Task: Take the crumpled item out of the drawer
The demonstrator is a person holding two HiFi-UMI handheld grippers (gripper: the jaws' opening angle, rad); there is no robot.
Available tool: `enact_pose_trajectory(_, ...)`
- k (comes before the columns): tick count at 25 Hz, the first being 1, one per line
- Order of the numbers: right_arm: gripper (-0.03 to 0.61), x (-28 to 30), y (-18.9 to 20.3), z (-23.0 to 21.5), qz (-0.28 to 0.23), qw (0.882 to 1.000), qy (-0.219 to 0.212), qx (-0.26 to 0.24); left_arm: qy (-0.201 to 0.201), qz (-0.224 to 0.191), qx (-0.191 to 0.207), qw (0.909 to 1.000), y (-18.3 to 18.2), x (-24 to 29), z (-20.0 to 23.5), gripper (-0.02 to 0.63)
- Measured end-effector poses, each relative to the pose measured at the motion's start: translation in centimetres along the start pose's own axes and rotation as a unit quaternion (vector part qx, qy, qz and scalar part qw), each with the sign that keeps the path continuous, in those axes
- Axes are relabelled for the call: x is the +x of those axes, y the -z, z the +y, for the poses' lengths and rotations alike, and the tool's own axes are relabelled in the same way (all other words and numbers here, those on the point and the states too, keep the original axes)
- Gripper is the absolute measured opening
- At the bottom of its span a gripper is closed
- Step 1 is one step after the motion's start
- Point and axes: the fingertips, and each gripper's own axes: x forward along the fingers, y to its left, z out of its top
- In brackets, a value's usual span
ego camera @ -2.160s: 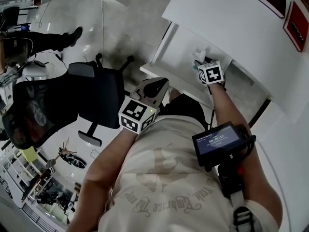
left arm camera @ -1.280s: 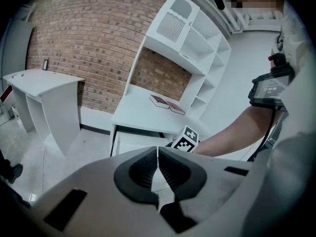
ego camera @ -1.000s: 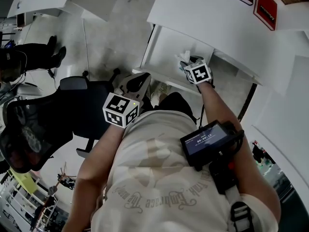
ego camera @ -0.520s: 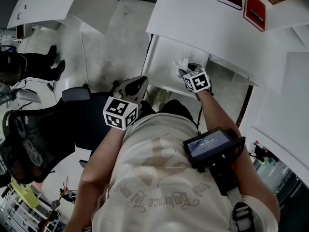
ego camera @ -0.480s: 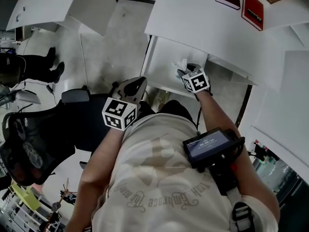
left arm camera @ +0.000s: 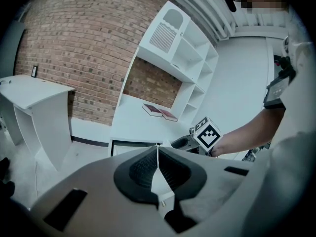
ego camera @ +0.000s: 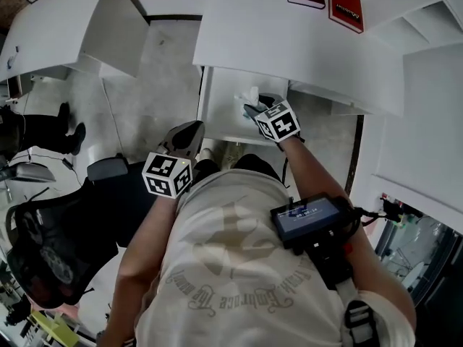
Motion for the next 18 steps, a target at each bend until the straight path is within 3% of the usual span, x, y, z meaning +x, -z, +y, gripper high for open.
enact_pose_trajectory(18,0.195,-7.3,-5.3,0.5,-0.114,0.993,0.009,0.037,0.051,-0.004,0.047,0.9976,-3.5,2.8,-1.8,0.028)
